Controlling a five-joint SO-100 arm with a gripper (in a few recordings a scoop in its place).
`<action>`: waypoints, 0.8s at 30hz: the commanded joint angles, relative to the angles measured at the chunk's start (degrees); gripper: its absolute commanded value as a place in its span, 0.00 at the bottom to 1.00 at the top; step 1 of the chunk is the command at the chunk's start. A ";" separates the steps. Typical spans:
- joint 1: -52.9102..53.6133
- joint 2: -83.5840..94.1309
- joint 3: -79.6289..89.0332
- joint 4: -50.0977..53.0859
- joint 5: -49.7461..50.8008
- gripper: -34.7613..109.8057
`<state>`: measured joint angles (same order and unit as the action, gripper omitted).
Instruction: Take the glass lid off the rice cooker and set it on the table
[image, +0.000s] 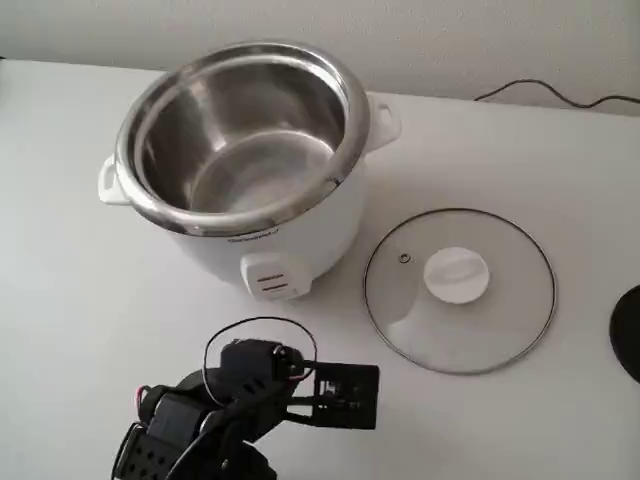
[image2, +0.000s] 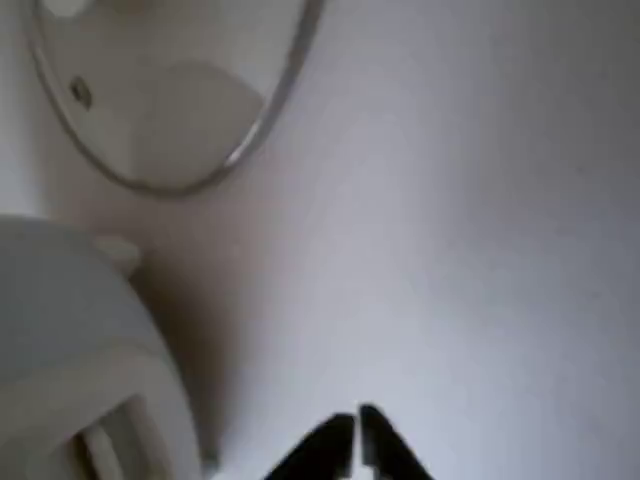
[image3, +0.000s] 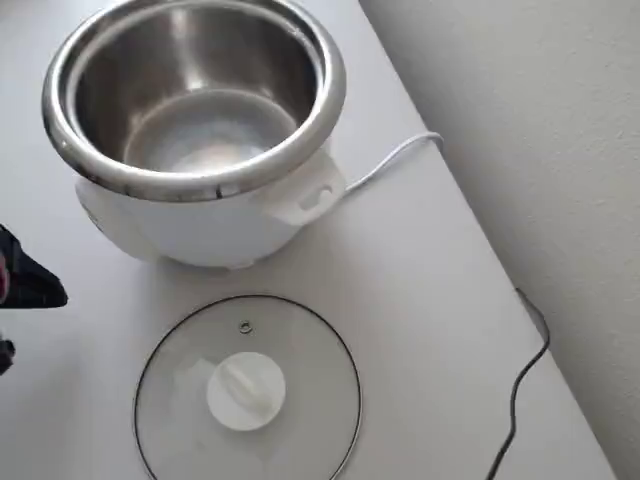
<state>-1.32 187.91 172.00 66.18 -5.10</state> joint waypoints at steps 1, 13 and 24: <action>-0.53 0.62 0.00 0.18 0.88 0.24; -1.23 0.62 0.00 0.18 0.35 0.24; -1.23 0.62 0.00 0.18 0.35 0.24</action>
<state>-2.20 187.82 172.00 66.18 -4.83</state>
